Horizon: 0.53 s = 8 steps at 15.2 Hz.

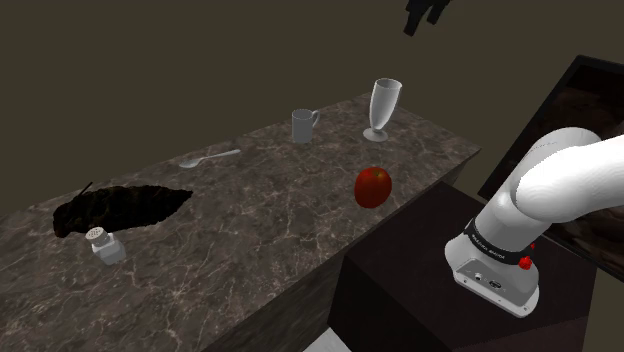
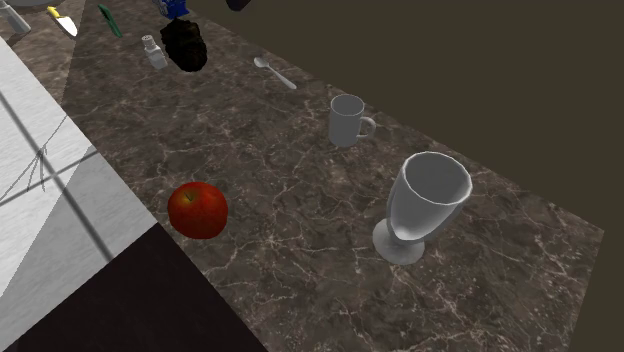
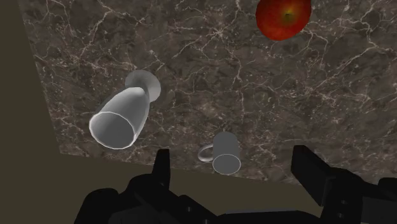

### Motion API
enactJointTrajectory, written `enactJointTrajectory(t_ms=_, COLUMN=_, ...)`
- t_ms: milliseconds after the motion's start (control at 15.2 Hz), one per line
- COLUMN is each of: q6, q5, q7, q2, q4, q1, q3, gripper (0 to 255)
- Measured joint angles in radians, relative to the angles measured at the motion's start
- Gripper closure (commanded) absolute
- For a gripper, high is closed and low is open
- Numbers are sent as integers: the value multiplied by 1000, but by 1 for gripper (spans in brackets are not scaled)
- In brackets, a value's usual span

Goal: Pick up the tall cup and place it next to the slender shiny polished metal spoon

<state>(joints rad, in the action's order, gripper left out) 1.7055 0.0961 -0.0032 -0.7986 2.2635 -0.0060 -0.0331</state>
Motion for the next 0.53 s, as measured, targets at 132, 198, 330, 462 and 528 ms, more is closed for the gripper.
enactJointTrajectory(t_ms=132, q6=8, q5=1, q7=-4, q2=10, q4=2, q1=-2, q3=7, gripper=0)
enactJointTrajectory(t_ms=198, q6=22, q5=3, q7=-9, q2=27, q4=6, q1=-6, q3=17, gripper=0)
enactJointTrajectory(t_ms=330, q6=53, q5=8, q7=-25, q2=76, q4=4, q1=-15, q3=44, gripper=0)
enactJointTrajectory(t_ms=462, q6=92, q5=9, q7=-33, q2=129, q4=7, q1=-22, q3=64, gripper=0)
enactJointTrajectory(t_ms=528, q6=107, q5=10, q7=-41, q2=156, q4=5, q1=-26, q3=77, gripper=0)
